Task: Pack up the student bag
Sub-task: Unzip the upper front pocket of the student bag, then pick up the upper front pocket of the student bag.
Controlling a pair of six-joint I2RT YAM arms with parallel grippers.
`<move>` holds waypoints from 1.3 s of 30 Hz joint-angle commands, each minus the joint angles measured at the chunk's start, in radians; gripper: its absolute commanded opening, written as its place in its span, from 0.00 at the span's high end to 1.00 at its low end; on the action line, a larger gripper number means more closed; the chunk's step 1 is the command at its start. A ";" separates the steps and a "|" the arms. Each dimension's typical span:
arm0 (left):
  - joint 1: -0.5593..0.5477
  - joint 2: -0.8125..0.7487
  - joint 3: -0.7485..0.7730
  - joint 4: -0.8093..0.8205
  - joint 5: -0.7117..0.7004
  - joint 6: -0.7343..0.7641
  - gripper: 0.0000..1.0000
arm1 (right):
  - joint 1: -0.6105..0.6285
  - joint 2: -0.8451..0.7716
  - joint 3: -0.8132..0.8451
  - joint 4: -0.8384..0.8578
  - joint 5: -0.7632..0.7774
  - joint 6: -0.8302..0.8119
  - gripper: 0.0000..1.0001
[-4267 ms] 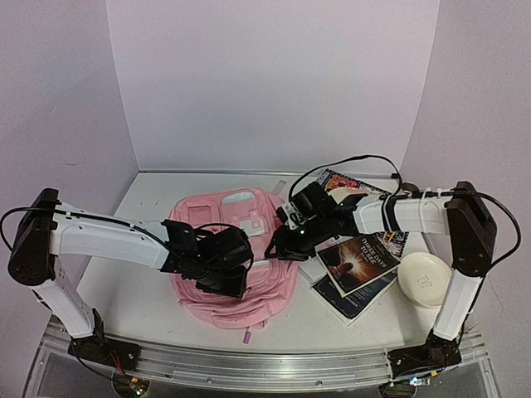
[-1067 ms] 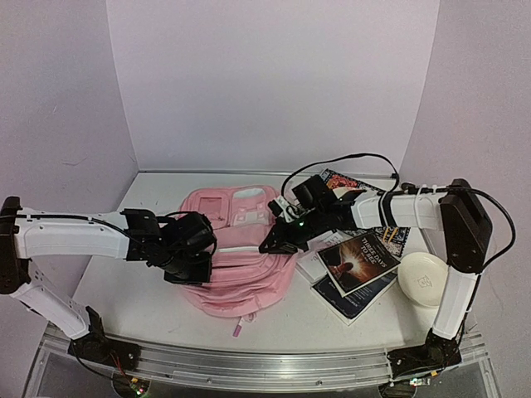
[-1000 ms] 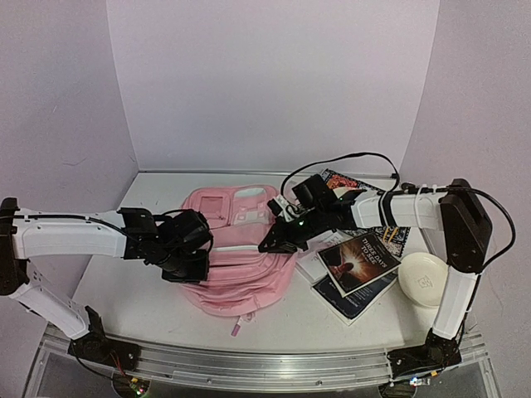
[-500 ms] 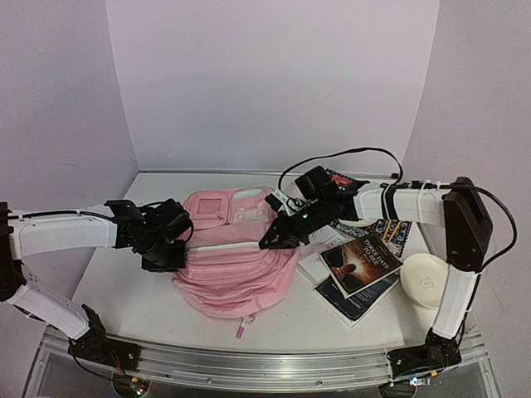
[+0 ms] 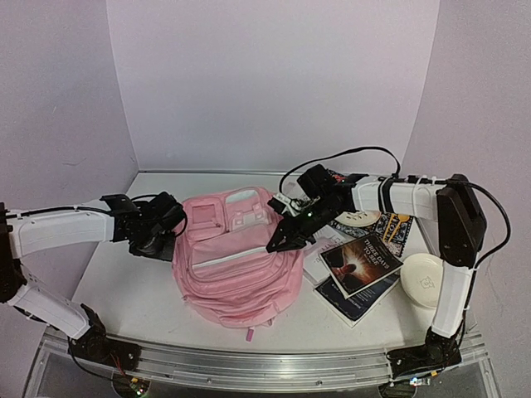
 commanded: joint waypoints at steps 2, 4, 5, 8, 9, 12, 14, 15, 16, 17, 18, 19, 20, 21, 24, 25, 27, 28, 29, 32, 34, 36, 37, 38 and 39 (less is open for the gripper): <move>-0.004 -0.099 0.073 0.042 0.065 0.151 0.32 | 0.006 0.020 0.086 -0.044 -0.038 -0.031 1.00; -0.013 -0.114 0.090 0.069 0.121 0.191 0.27 | 0.007 0.030 0.103 -0.042 -0.024 -0.022 1.00; -0.021 -0.117 0.096 0.082 0.138 0.204 0.26 | 0.006 0.035 0.110 -0.042 -0.019 -0.018 1.00; -0.072 -0.103 0.116 0.119 0.172 0.244 0.23 | 0.007 0.048 0.134 -0.042 -0.001 -0.008 1.00; -0.101 -0.087 0.124 0.131 0.171 0.255 0.22 | 0.006 0.051 0.141 -0.042 0.004 -0.004 1.00; -0.182 -0.027 0.149 0.155 0.154 0.293 0.19 | 0.006 0.061 0.158 -0.042 0.019 0.007 1.00; -0.222 0.020 0.167 0.164 0.150 0.318 0.16 | 0.005 0.068 0.169 -0.042 0.022 0.014 1.00; -0.239 0.039 0.176 0.169 0.149 0.328 0.15 | 0.005 0.072 0.173 -0.042 0.021 0.018 1.00; -0.255 0.057 0.184 0.175 0.148 0.340 0.13 | 0.005 0.074 0.177 -0.042 0.021 0.021 1.00; -0.268 0.071 0.191 0.181 0.147 0.350 0.12 | 0.005 0.076 0.182 -0.042 0.022 0.023 1.00; -0.278 0.080 0.196 0.187 0.146 0.359 0.12 | 0.005 0.076 0.186 -0.042 0.024 0.025 1.00; -0.285 0.091 0.202 0.195 0.148 0.369 0.11 | 0.005 0.077 0.189 -0.042 0.024 0.027 1.00; -0.290 0.100 0.206 0.201 0.155 0.379 0.11 | 0.005 0.077 0.191 -0.042 0.025 0.029 1.00; -0.293 0.108 0.211 0.206 0.163 0.388 0.10 | 0.005 0.079 0.193 -0.042 0.025 0.030 1.00; -0.308 0.132 0.226 0.218 0.186 0.420 0.09 | 0.005 0.081 0.198 -0.042 0.027 0.033 1.00; -0.313 0.138 0.230 0.223 0.195 0.429 0.08 | 0.005 0.082 0.199 -0.042 0.027 0.034 1.00; -0.320 0.144 0.235 0.233 0.214 0.445 0.08 | 0.006 0.083 0.199 -0.042 0.027 0.035 1.00; -0.323 0.147 0.236 0.236 0.225 0.452 0.08 | 0.005 0.083 0.199 -0.042 0.027 0.036 1.00; -0.323 0.152 0.238 0.239 0.229 0.457 0.08 | 0.005 0.084 0.199 -0.042 0.027 0.037 1.00; -0.325 0.169 0.242 0.240 0.243 0.474 0.08 | 0.005 0.086 0.198 -0.042 0.026 0.039 1.00; -0.325 0.184 0.245 0.241 0.242 0.481 0.08 | 0.006 0.086 0.198 -0.042 0.025 0.039 1.00; -0.326 0.198 0.246 0.241 0.215 0.485 0.08 | 0.005 0.088 0.200 -0.042 0.023 0.039 1.00; -0.326 0.205 0.246 0.240 0.191 0.485 0.09 | 0.005 0.088 0.200 -0.042 0.022 0.040 1.00; -0.326 0.210 0.247 0.240 0.167 0.485 0.09 | 0.005 0.088 0.201 -0.042 0.021 0.041 1.00; -0.325 0.215 0.248 0.238 0.143 0.484 0.10 | 0.005 0.088 0.202 -0.042 0.020 0.042 1.00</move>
